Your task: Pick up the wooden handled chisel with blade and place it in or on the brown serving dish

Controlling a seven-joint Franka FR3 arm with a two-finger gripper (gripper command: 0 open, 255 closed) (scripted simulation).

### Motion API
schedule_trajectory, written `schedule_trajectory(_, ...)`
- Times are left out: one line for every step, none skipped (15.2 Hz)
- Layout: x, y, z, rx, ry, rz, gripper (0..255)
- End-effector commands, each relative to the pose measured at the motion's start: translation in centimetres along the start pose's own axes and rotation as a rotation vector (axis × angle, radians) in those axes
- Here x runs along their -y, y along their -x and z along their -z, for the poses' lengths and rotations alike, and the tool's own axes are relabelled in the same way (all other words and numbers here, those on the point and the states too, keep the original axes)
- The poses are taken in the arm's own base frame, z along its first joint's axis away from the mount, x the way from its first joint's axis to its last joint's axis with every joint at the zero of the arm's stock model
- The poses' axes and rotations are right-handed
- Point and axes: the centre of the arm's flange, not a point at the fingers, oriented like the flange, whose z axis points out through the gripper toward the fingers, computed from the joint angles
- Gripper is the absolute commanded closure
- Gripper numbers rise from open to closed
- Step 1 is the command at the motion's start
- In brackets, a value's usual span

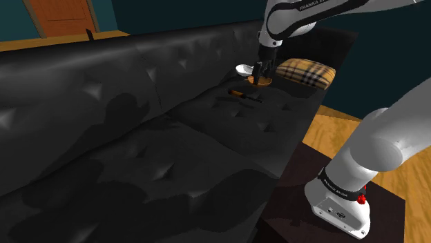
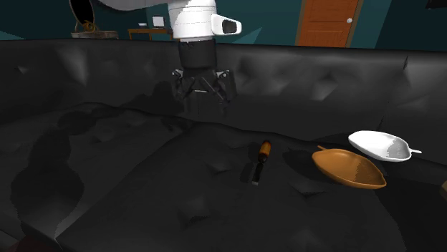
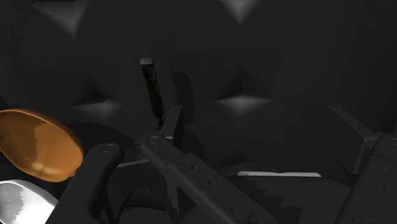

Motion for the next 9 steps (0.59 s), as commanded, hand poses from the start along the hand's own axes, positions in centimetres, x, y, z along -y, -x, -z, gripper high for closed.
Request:
schedule_trajectory(-1.2, -1.7, -2.2, 0.006, 0.012, -0.001, 0)
schedule_trajectory(-1.7, -2.5, -3.1, 0.009, 0.017, -0.001, 0)
schedule_trajectory(-2.2, -3.3, -4.0, 0.012, 0.023, -0.002, 0)
schedule_trajectory(-2.7, -4.1, -5.0, 0.015, 0.028, -0.002, 0)
schedule_trajectory(-3.2, -4.9, -5.9, 0.018, 0.034, -0.003, 0)
schedule_trajectory(-3.7, -5.7, -6.8, 0.021, 0.039, -0.004, 0)
schedule_trajectory(-4.2, -6.5, -7.7, 0.023, 0.045, -0.004, 0)
schedule_trajectory(-4.8, -7.2, -8.6, 0.026, 0.05, -0.005, 0)
schedule_trajectory(-5.3, -8.0, -9.5, 0.029, 0.056, -0.005, 0)
